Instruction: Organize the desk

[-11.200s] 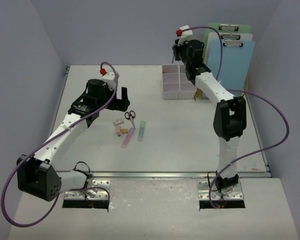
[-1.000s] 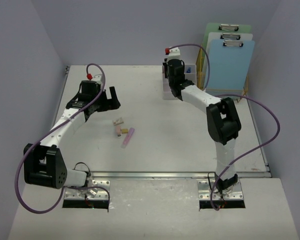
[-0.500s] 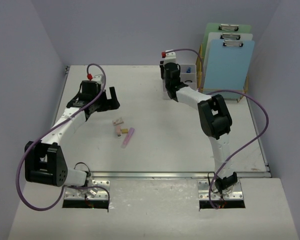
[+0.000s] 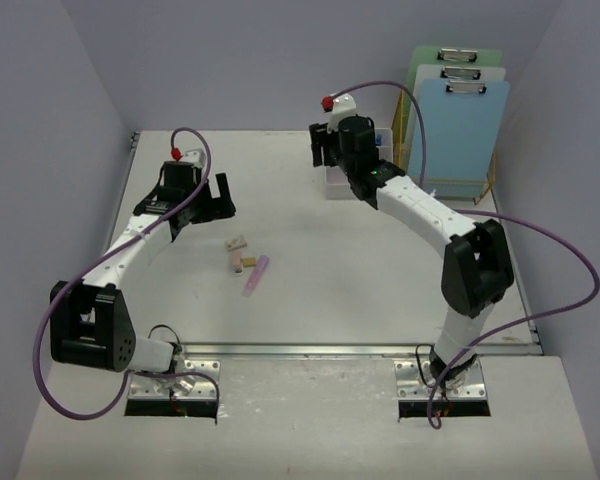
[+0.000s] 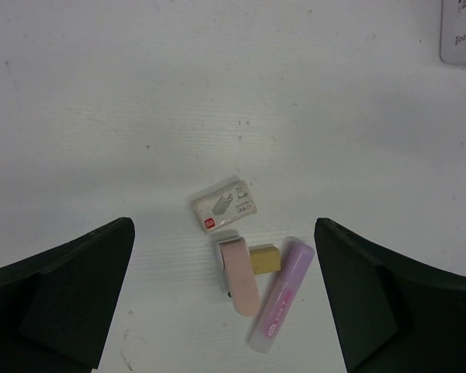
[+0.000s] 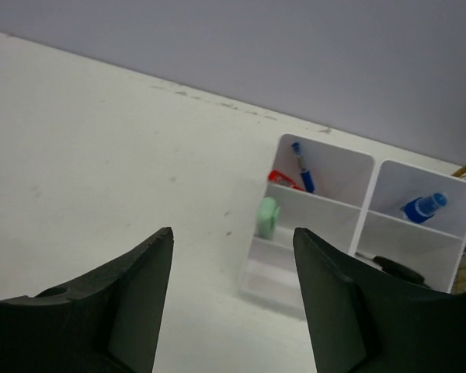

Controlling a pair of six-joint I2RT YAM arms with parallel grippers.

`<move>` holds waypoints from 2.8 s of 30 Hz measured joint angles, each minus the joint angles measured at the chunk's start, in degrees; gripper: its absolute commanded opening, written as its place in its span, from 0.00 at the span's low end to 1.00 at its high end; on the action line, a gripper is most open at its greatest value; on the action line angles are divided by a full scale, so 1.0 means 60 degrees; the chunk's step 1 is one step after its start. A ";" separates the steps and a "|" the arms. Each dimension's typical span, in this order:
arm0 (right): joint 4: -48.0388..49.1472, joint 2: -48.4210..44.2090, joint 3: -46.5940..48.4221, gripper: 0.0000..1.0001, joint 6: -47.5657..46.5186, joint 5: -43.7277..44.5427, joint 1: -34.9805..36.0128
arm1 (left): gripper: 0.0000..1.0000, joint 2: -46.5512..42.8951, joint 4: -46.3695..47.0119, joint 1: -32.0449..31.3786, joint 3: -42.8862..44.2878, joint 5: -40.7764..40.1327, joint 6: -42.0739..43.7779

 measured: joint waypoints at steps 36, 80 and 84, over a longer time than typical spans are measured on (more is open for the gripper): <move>-0.6534 0.3022 0.1641 0.64 0.6969 -0.1134 0.3922 | 1.00 -0.0585 0.0002 0.0273 -0.0058 -0.1029 -0.0156; -0.4405 0.0209 -0.0212 0.00 0.3178 0.0556 0.1173 | 1.00 -0.0107 -0.0023 0.0554 -0.0091 -0.0528 -0.0134; -0.3478 -0.0056 -0.0236 0.00 0.2221 0.0868 0.1198 | 1.00 -0.0097 -0.0045 0.0554 -0.0091 -0.0523 -0.0134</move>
